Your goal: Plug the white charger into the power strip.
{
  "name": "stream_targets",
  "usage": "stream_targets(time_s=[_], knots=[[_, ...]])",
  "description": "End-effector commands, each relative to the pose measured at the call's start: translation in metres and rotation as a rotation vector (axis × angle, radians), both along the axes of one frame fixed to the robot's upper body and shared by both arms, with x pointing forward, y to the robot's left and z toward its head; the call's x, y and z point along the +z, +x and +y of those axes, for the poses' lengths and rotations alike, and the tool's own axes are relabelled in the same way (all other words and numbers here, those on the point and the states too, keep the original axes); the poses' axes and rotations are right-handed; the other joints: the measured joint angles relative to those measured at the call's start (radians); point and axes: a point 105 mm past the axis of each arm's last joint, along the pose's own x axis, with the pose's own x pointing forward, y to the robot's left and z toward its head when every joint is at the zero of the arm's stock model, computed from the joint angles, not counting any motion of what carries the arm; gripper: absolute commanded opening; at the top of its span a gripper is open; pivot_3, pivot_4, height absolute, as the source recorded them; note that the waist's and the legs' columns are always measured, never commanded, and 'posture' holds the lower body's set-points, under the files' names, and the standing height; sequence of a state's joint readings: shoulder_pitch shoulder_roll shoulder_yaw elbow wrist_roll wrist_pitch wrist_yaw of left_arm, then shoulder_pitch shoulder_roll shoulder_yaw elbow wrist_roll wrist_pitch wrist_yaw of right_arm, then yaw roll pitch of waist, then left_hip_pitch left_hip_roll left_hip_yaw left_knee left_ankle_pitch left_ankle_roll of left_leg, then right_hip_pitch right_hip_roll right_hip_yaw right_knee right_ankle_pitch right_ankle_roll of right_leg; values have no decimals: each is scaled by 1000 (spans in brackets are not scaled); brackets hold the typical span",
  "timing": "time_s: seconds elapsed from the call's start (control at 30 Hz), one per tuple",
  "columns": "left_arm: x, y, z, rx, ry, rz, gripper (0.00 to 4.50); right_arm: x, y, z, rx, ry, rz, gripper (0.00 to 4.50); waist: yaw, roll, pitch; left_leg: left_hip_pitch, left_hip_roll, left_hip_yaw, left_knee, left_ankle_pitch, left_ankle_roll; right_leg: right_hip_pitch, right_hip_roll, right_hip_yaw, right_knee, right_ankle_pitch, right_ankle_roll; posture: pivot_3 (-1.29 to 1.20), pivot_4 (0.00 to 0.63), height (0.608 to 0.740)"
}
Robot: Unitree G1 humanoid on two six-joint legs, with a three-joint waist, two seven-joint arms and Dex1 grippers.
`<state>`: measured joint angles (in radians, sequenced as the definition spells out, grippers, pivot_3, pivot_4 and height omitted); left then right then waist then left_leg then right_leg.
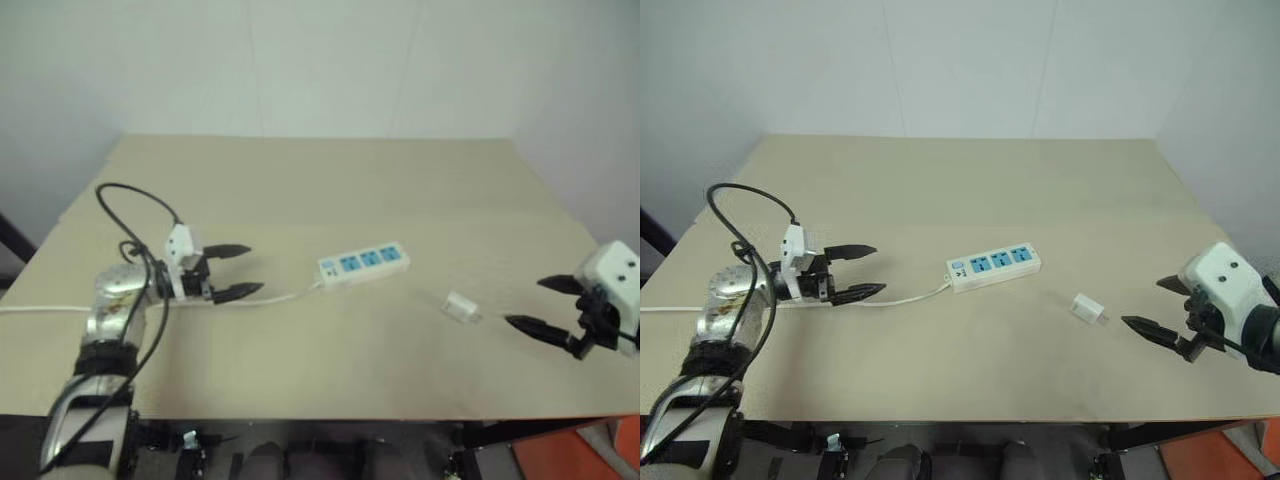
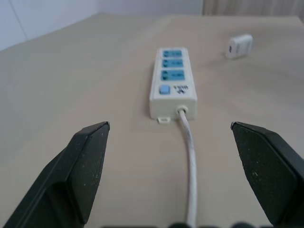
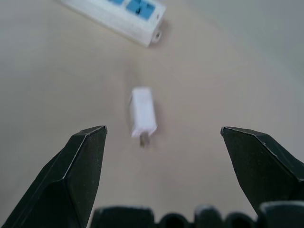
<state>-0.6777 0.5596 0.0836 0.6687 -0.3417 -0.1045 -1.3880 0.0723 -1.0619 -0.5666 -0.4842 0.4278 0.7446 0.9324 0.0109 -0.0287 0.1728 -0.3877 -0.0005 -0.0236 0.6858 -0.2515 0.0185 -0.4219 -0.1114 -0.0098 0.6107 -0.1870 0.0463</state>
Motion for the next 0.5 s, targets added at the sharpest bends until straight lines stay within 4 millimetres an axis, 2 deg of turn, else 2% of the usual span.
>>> stream_targets(time_s=[0.03,0.13,0.3,0.5], knots=[[8,11,-15,-57,-37,-65,4455,13,6,14,33,-1,-67,4500,0,0,0,0,0,0,0,0,0,0,0,0,0,0,0,0,150,740],[9,18,-34,-101,-66,-93,4455,19,10,22,57,4,-95,4500,1,0,0,-1,-1,0,0,0,0,0,0,-1,-1,4,-6,0,150,740],[-3,24,-55,-136,10,-78,4455,21,14,43,101,3,-113,4500,-4,-1,0,-2,-1,0,0,-1,1,-1,0,0,-1,4,-6,0,150,740],[-14,34,-76,-87,51,-50,4455,19,9,72,152,62,-76,4500,0,-1,0,-3,-1,0,0,-1,2,-1,-1,-1,-1,4,-6,0,150,740]])
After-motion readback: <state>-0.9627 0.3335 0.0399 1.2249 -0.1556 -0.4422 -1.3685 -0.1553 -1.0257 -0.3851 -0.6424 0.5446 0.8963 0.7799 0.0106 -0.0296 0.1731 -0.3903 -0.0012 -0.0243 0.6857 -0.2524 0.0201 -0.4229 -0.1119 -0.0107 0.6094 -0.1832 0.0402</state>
